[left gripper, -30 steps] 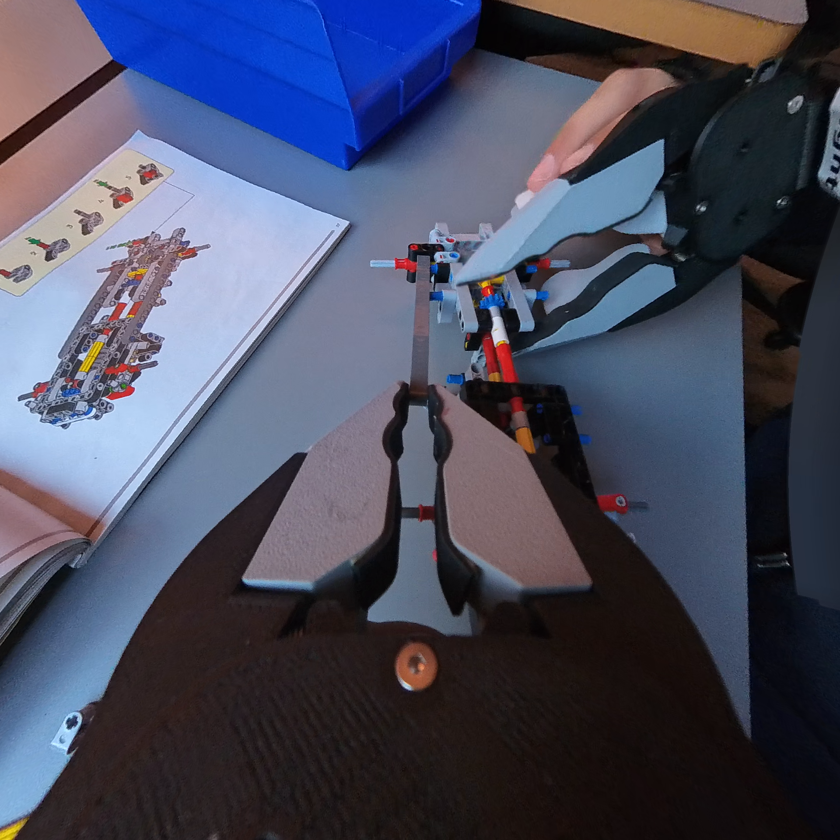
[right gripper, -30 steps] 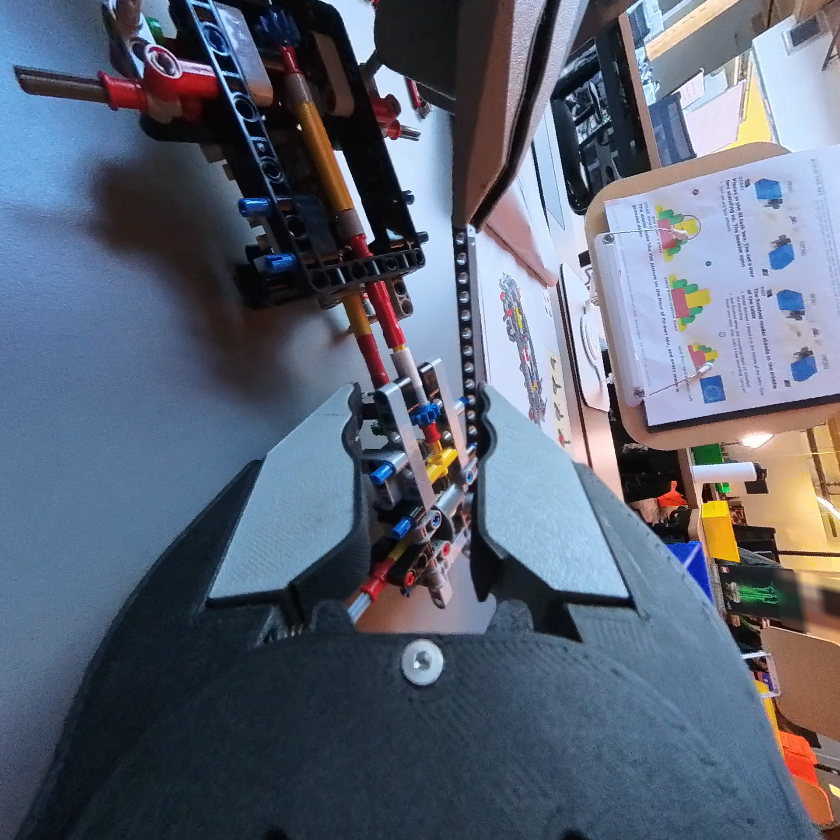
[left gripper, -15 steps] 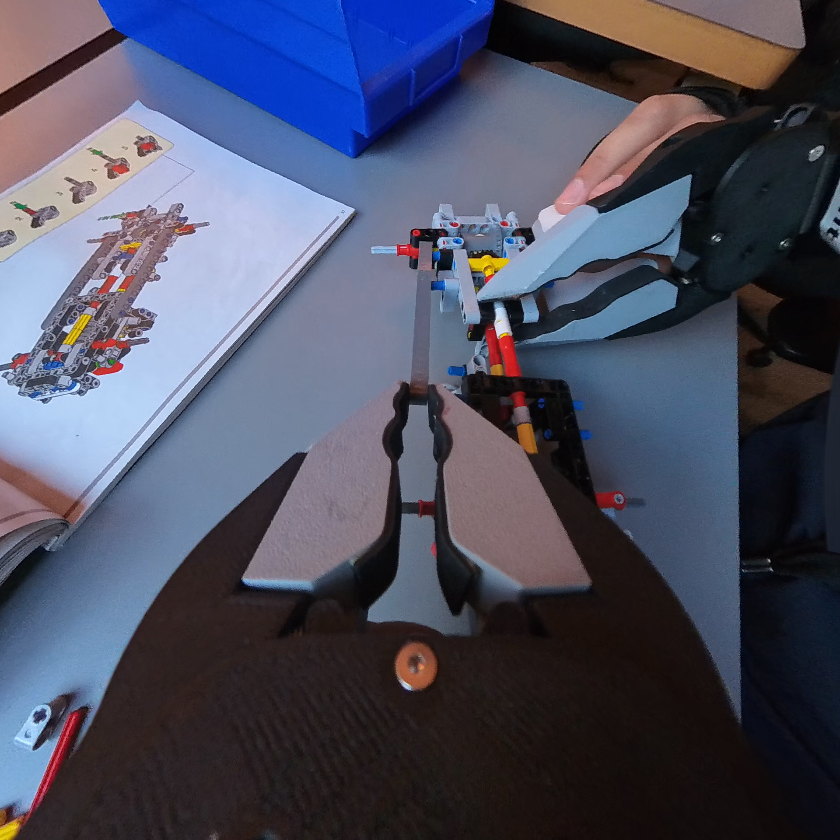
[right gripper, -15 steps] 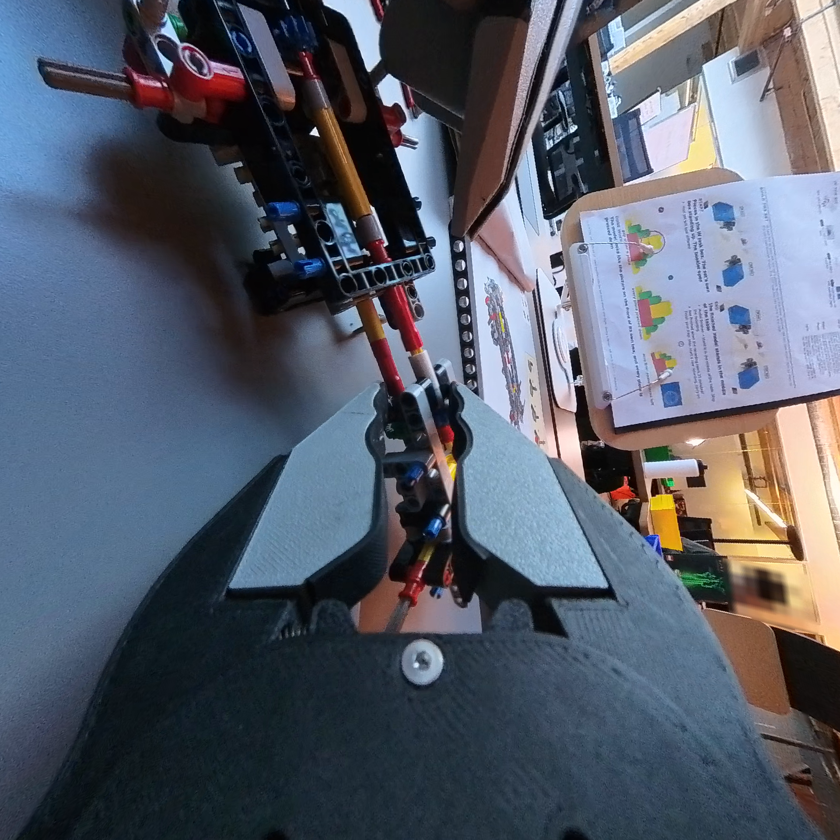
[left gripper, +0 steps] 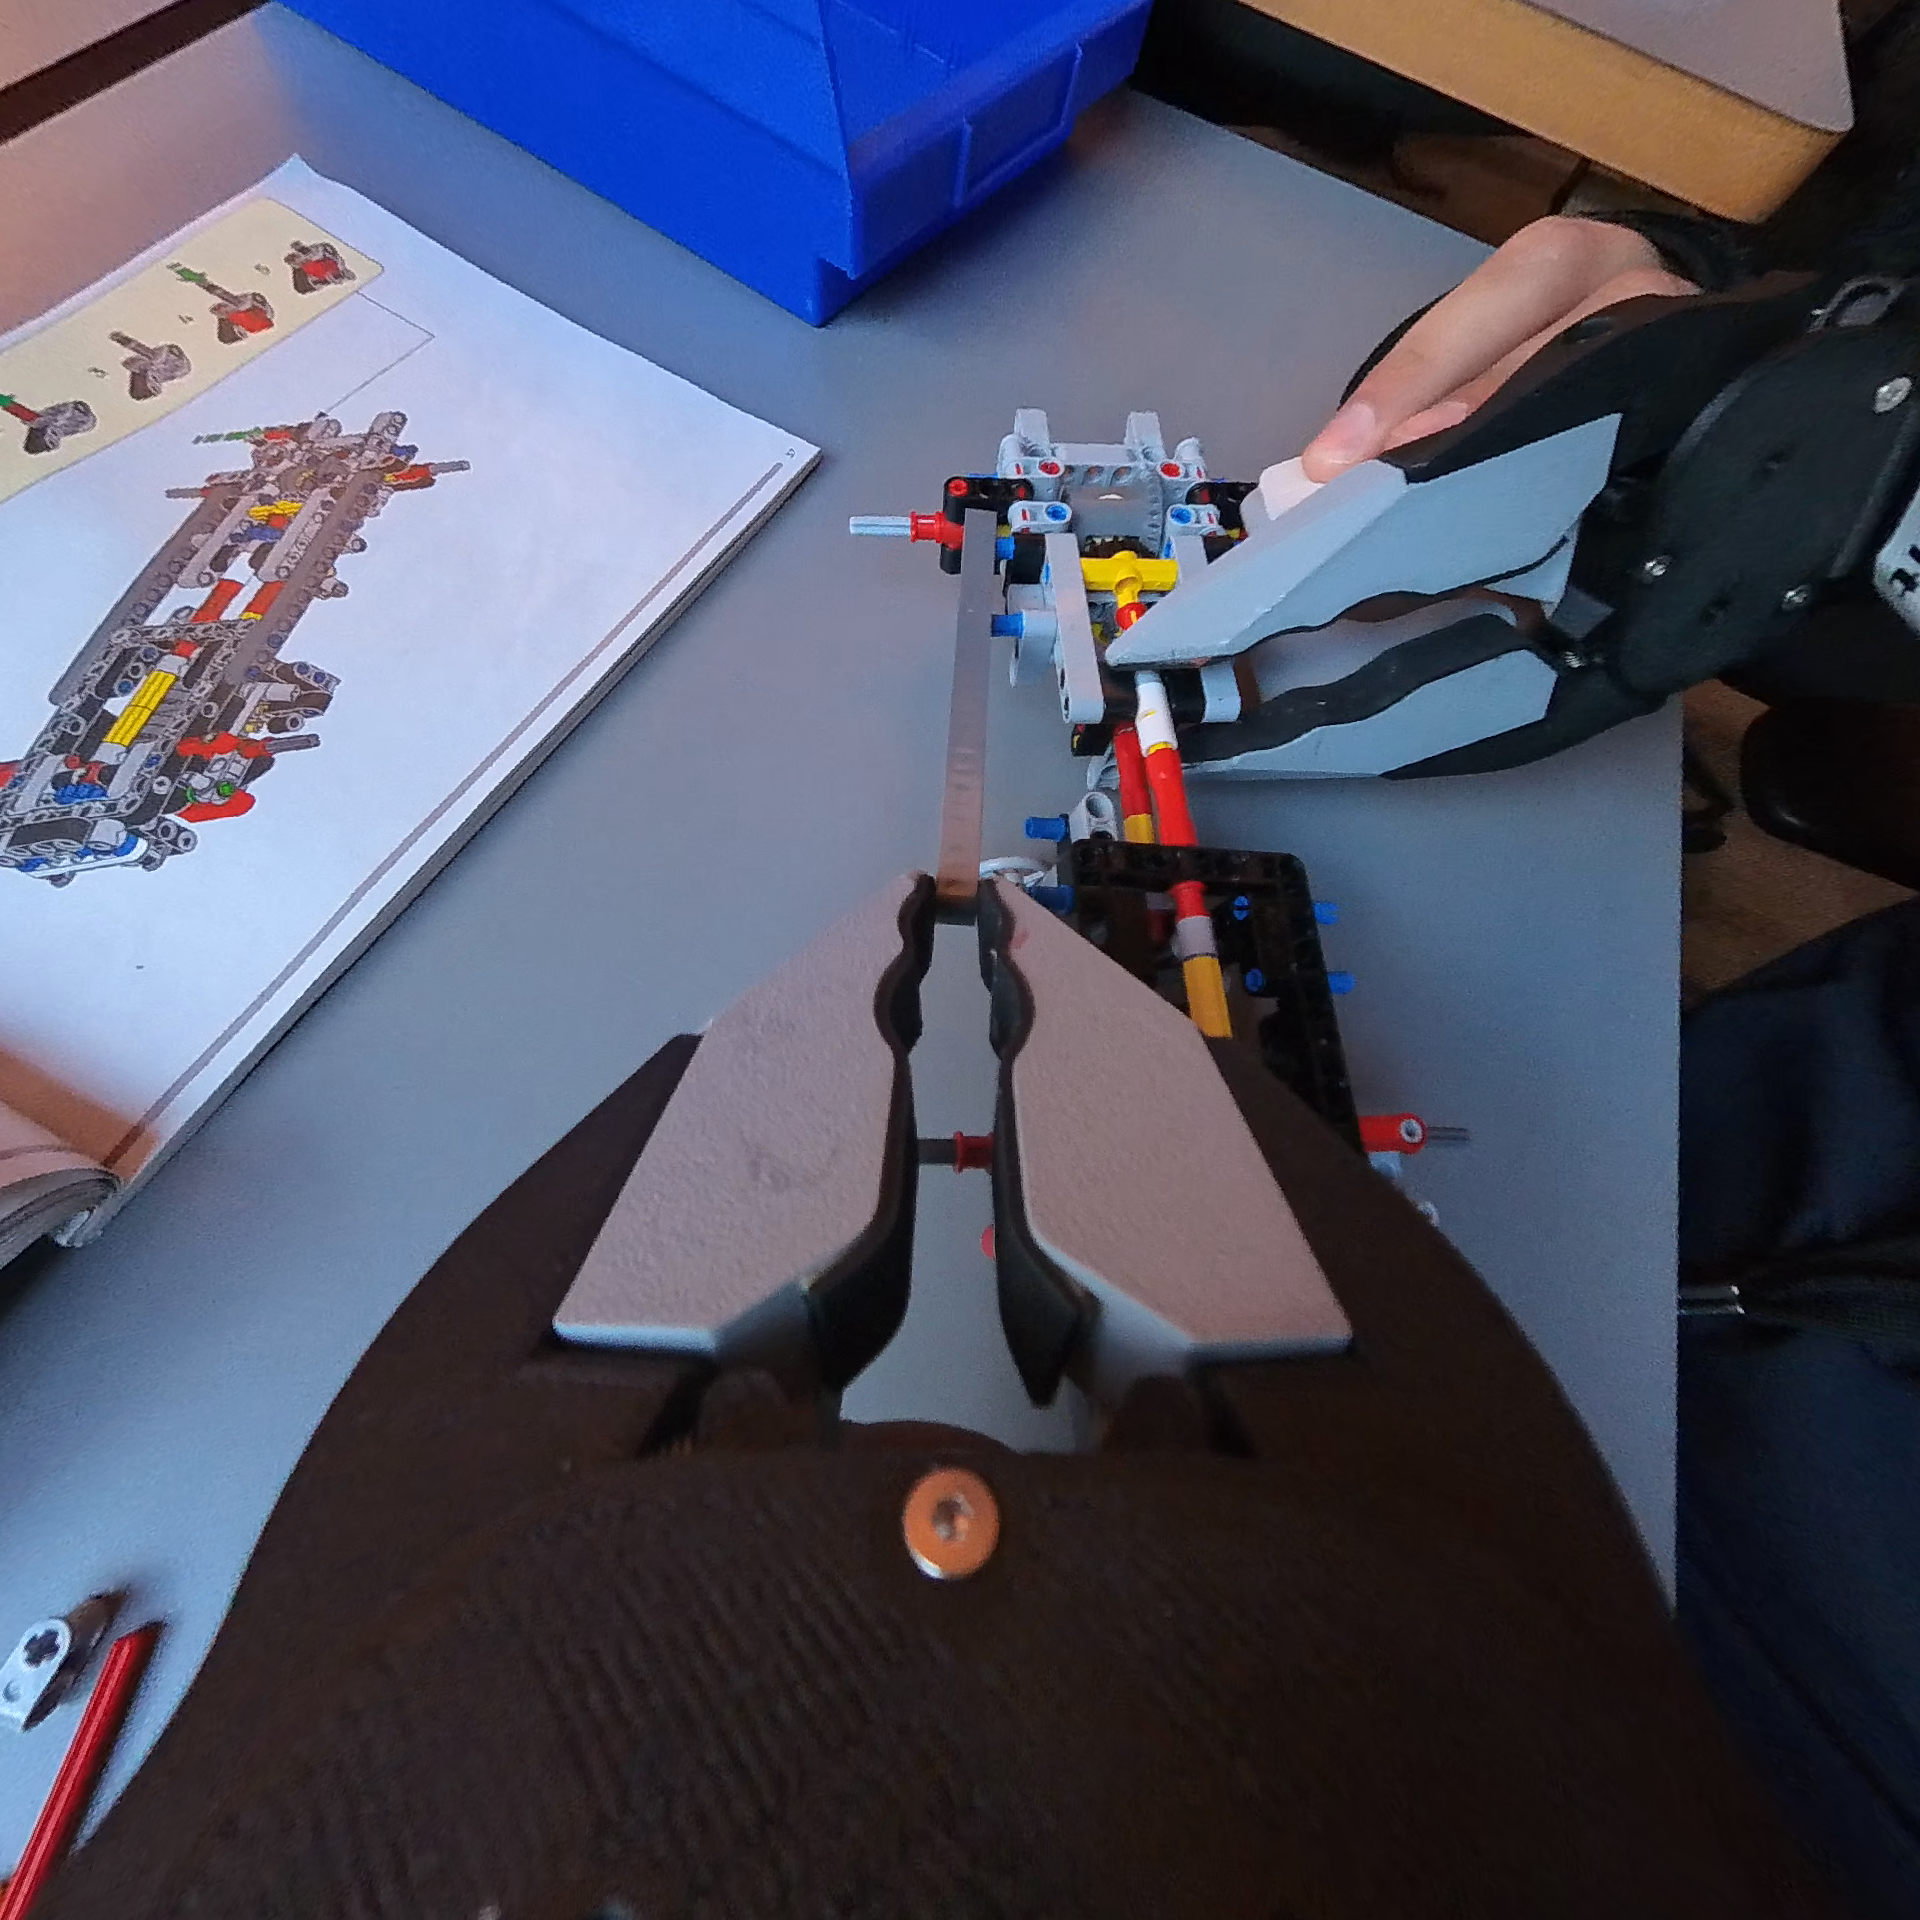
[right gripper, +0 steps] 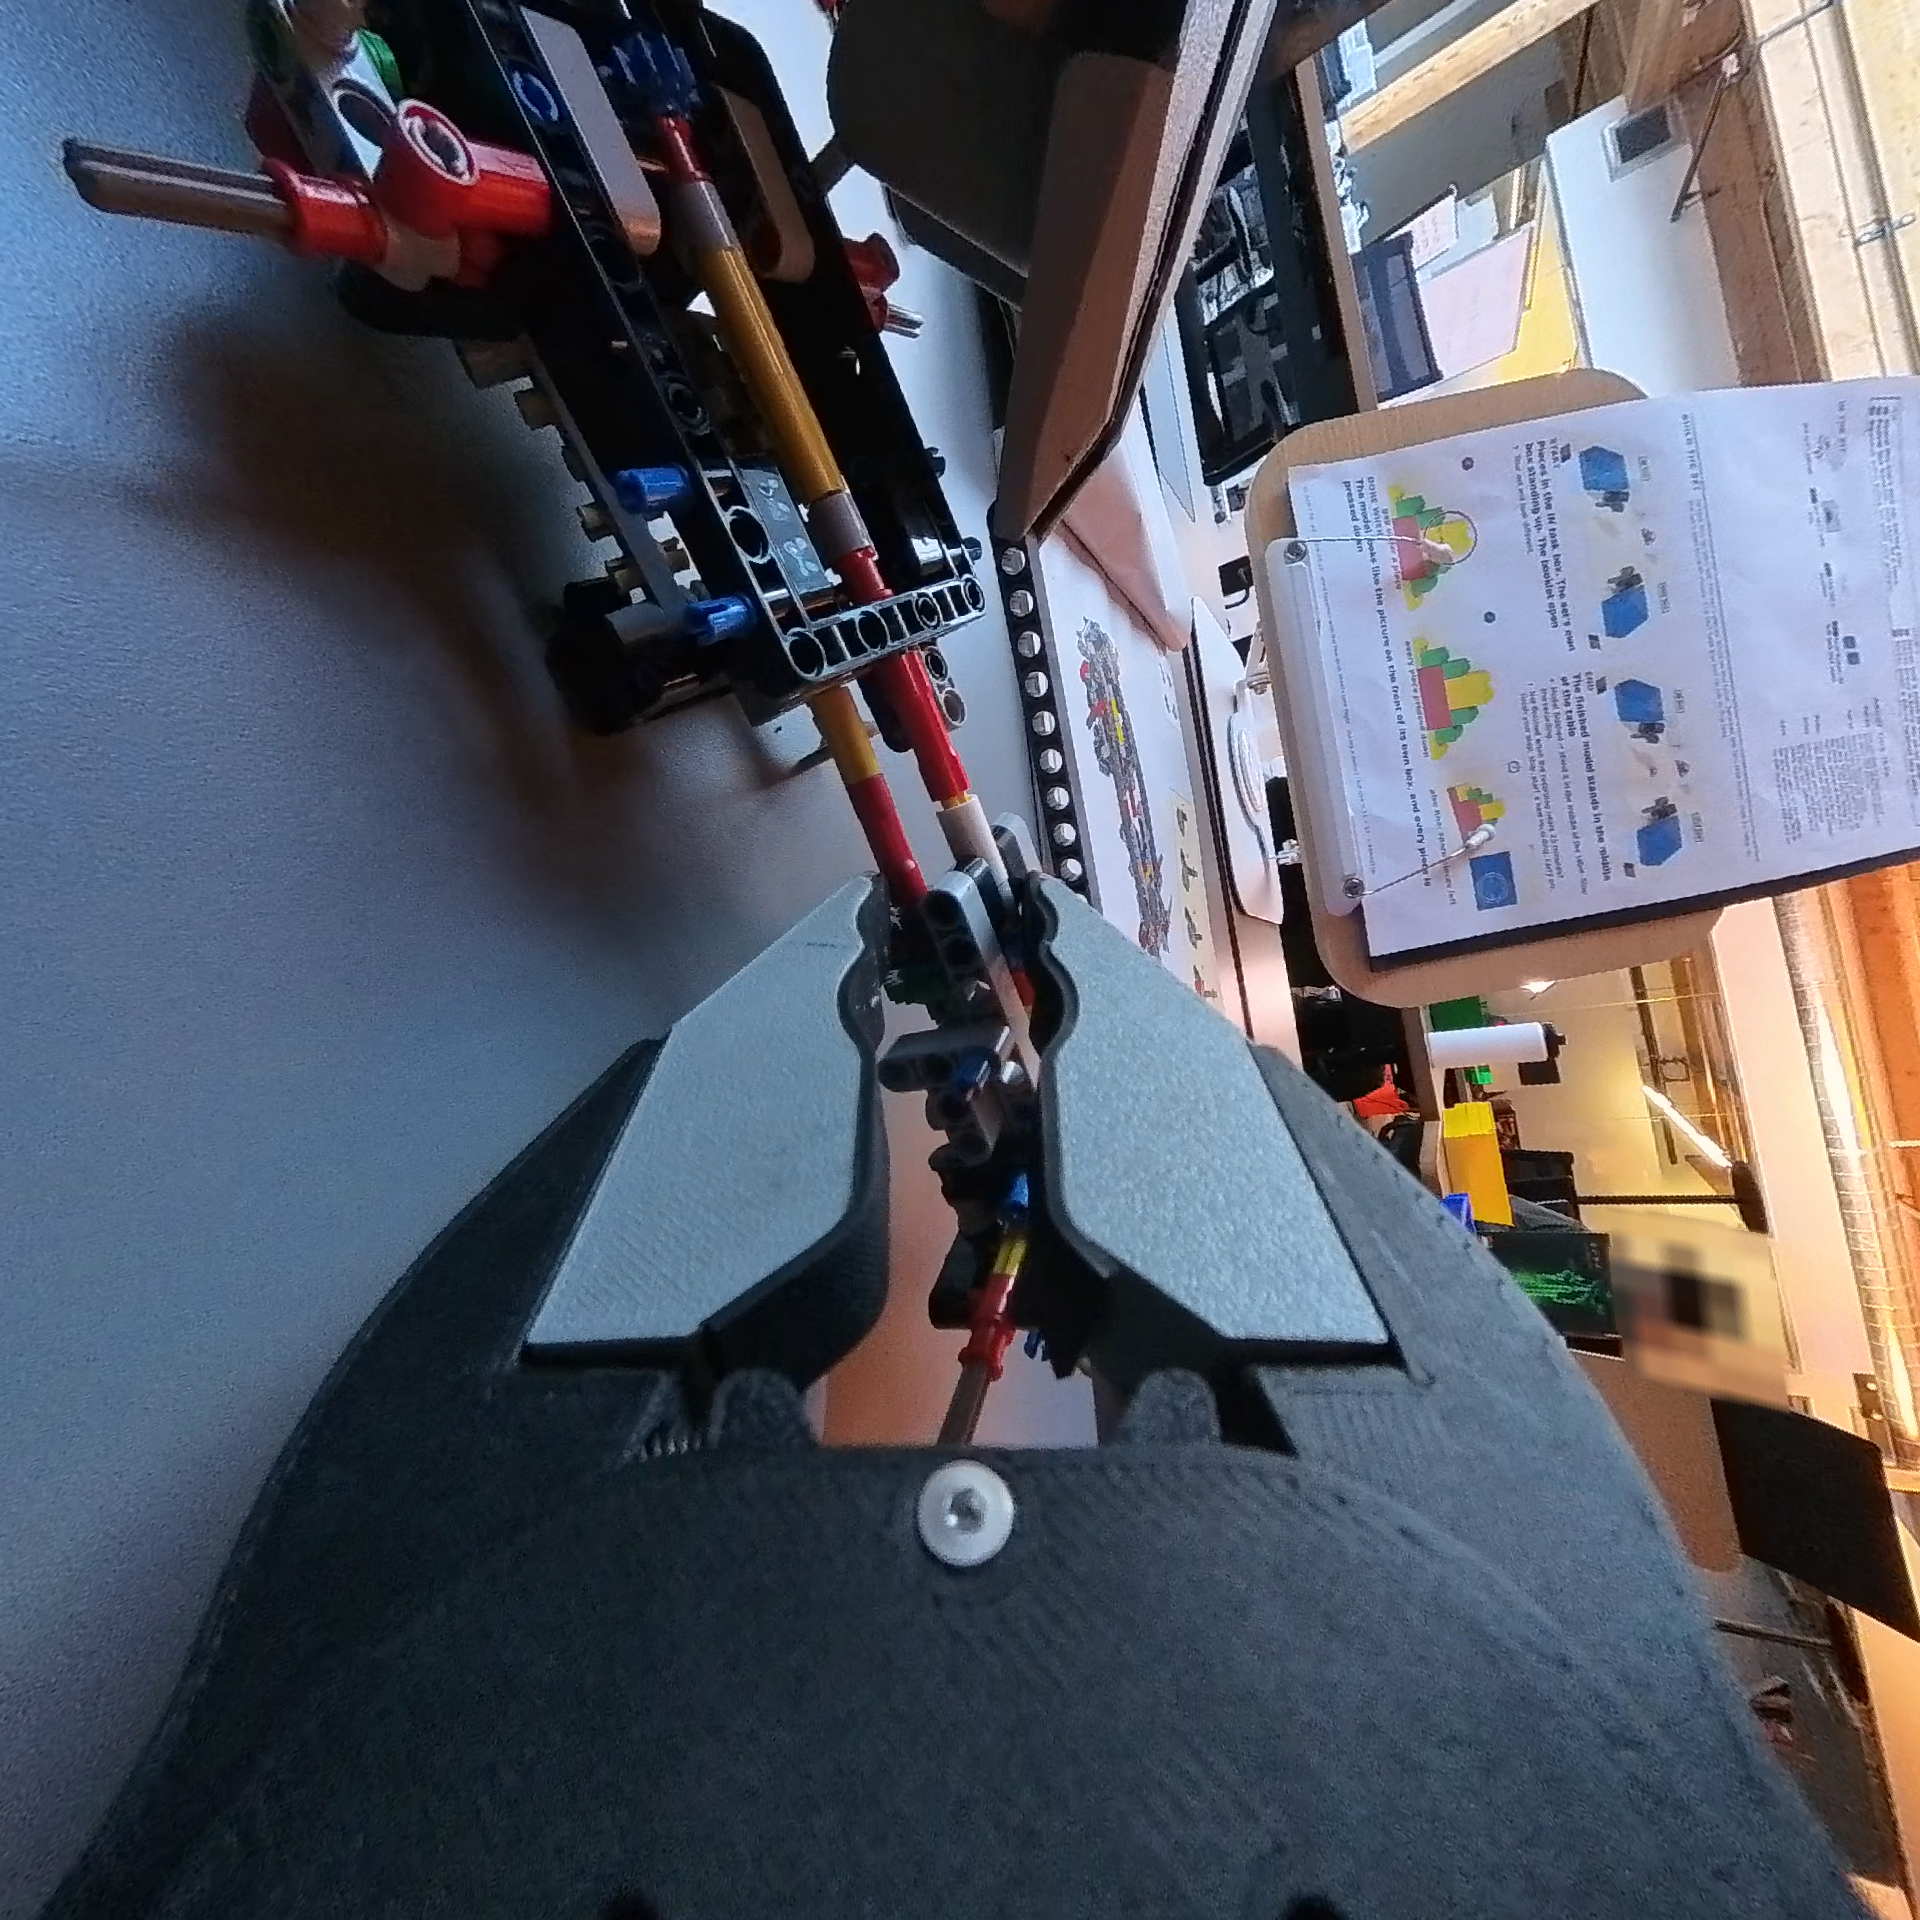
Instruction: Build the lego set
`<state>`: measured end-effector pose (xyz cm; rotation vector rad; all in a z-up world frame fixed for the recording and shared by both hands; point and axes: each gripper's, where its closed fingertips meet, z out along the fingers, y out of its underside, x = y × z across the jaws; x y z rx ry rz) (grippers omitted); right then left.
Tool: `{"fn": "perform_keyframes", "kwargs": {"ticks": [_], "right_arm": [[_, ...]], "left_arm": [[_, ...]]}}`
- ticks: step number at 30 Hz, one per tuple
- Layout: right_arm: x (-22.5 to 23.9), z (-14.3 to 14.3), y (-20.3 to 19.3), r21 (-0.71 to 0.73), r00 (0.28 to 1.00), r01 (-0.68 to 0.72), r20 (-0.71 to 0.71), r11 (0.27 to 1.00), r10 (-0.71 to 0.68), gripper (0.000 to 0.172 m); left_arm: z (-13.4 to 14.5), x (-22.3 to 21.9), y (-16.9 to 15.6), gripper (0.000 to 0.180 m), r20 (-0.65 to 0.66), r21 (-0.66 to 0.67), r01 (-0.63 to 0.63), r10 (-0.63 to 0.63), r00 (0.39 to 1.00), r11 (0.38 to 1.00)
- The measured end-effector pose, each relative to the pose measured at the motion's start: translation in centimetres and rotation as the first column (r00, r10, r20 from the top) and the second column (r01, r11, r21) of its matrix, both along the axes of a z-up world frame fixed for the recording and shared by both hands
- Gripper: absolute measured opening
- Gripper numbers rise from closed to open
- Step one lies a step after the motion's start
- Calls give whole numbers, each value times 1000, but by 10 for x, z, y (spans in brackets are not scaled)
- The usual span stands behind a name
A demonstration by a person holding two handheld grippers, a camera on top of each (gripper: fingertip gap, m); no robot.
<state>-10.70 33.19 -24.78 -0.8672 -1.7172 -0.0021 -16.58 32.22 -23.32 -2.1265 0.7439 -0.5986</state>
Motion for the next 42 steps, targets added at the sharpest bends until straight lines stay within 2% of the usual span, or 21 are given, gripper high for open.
{"fn": "perform_keyframes", "kwargs": {"ticks": [17, 30, 35, 42], "right_arm": [[0, -1, 2, -28, 1000, 9, -8, 1000, -9, 21], [0, -1, 4, -24, 1000, 17, -7, 1000, -17, 21], [1, -1, 4, -30, 1000, 11, -8, 999, -11, 22], [1, -2, 3, -47, 1000, 10, -6, 999, -10, 20]], "left_arm": [[-2, 1, 2, 6, 40, -32, 11, -10, 999, 999], [-3, 0, 6, 6, 35, -23, -3, 4, 999, 1000], [2, 1, 7, 6, 1, 25, 9, -9, 1000, 1000], [7, 3, 5, 6, 34, 15, 15, -15, 999, 1000]]}}
